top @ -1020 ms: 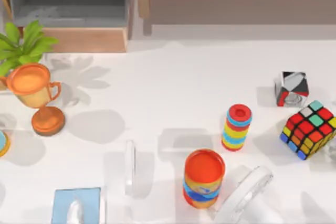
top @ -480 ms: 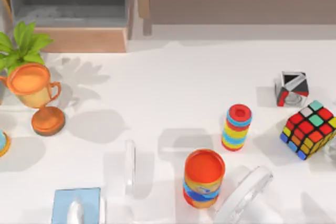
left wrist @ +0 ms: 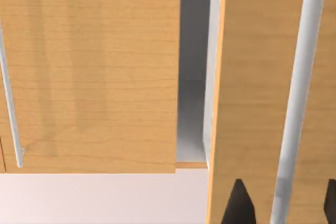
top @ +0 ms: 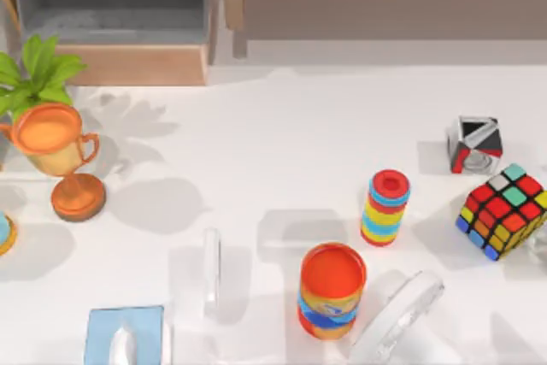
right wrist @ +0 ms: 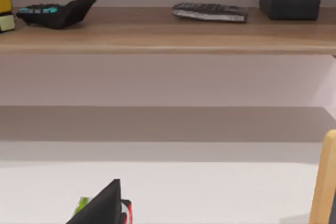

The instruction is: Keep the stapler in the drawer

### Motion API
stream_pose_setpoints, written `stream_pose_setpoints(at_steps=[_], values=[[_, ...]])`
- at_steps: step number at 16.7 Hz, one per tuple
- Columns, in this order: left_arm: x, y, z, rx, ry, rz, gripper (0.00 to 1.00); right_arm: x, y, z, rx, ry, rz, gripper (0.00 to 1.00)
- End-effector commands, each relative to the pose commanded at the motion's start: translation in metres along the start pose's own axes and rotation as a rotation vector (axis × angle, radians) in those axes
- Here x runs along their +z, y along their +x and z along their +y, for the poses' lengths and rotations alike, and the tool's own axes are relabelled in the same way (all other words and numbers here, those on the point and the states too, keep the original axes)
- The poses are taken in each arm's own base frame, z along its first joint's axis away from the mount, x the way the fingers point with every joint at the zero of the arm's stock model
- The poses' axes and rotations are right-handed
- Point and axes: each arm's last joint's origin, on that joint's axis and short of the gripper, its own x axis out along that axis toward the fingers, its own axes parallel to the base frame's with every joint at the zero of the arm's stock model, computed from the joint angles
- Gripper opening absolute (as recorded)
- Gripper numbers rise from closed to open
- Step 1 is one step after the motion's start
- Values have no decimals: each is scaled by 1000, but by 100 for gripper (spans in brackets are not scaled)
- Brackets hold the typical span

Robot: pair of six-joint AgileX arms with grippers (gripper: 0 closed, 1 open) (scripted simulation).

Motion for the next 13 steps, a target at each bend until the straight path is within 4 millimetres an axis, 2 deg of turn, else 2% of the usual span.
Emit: stream_pose_setpoints(at_steps=[5,13], values=[[0,0,0,0,0,0,98,0,0,0,0,0,0,100],[0,0,0,0,0,0,100,0,0,0,0,0,0,100]])
